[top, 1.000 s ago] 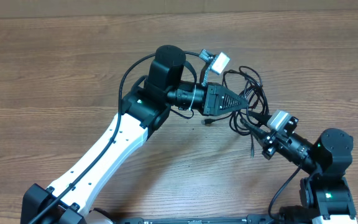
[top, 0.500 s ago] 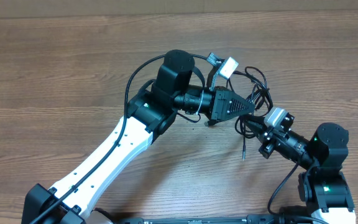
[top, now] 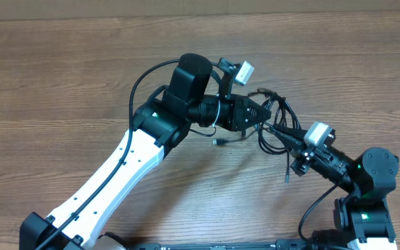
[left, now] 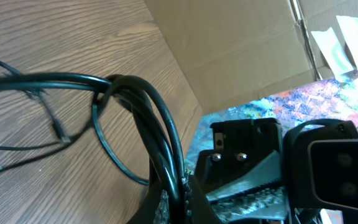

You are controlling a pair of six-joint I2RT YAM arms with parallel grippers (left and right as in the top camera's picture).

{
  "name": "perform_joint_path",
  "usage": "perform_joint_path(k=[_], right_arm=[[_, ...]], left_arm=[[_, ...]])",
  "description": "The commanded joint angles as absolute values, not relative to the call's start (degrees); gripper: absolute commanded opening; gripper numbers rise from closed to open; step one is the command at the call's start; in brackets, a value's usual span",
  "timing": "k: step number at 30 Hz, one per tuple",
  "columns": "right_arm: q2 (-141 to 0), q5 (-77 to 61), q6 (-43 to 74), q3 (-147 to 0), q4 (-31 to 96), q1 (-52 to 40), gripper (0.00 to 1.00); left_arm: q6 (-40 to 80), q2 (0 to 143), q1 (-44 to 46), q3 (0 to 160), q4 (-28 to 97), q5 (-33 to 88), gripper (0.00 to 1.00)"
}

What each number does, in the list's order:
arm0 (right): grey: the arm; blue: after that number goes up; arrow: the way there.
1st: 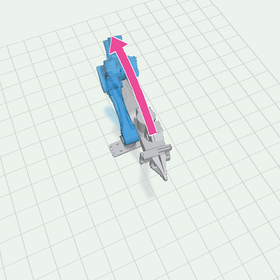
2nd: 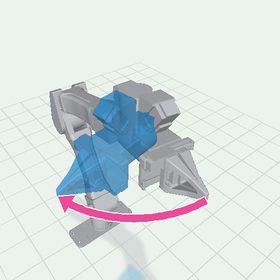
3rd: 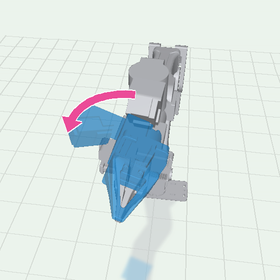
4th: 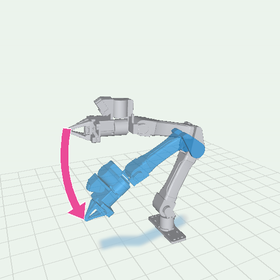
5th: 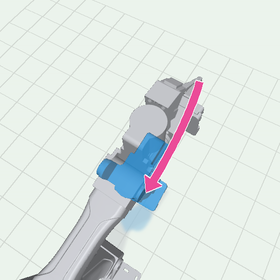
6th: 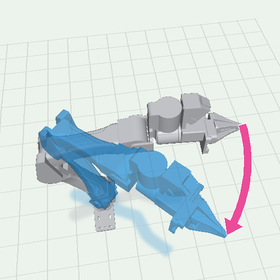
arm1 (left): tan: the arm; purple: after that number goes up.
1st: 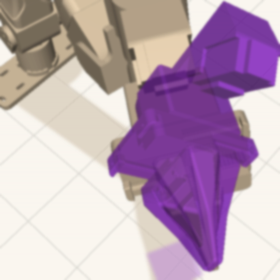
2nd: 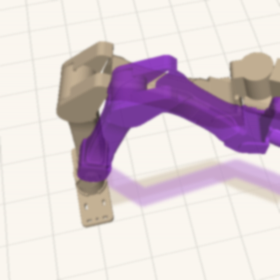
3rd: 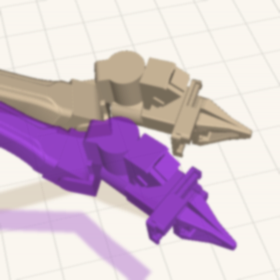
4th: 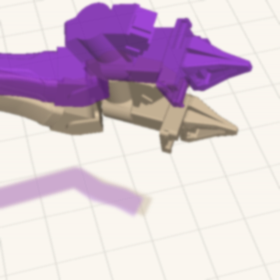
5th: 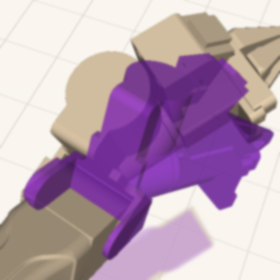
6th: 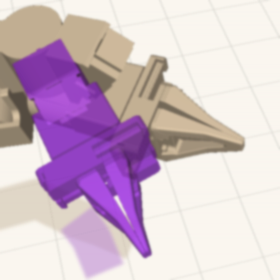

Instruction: Untangle cables

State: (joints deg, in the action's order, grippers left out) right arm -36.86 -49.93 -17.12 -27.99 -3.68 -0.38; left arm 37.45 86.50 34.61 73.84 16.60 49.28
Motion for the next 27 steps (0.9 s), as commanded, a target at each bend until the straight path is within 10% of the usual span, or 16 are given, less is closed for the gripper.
perform_joint_path(k=[1, 13, 21, 27], right_arm=[[-34.26, -50.92, -14.76, -29.34, -8.60, -0.30, 0.04], [-34.24, -50.92, -14.94, -29.34, -24.80, -0.30, 0.04], [-34.24, -47.77, -15.70, -29.34, -10.13, -0.25, 0.04], [-34.24, -43.29, -18.48, -29.34, 2.76, -0.25, 0.39]], left_arm=[[34.22, 86.89, 34.85, 73.34, 20.38, 44.77, 0.04], [31.92, 86.89, 34.96, 73.34, 26.55, 44.51, 0.04], [32.40, 86.87, 34.89, 73.34, 22.02, 48.93, 0.04], [34.74, 86.87, 34.74, 73.34, 19.94, 49.47, 0.04]])
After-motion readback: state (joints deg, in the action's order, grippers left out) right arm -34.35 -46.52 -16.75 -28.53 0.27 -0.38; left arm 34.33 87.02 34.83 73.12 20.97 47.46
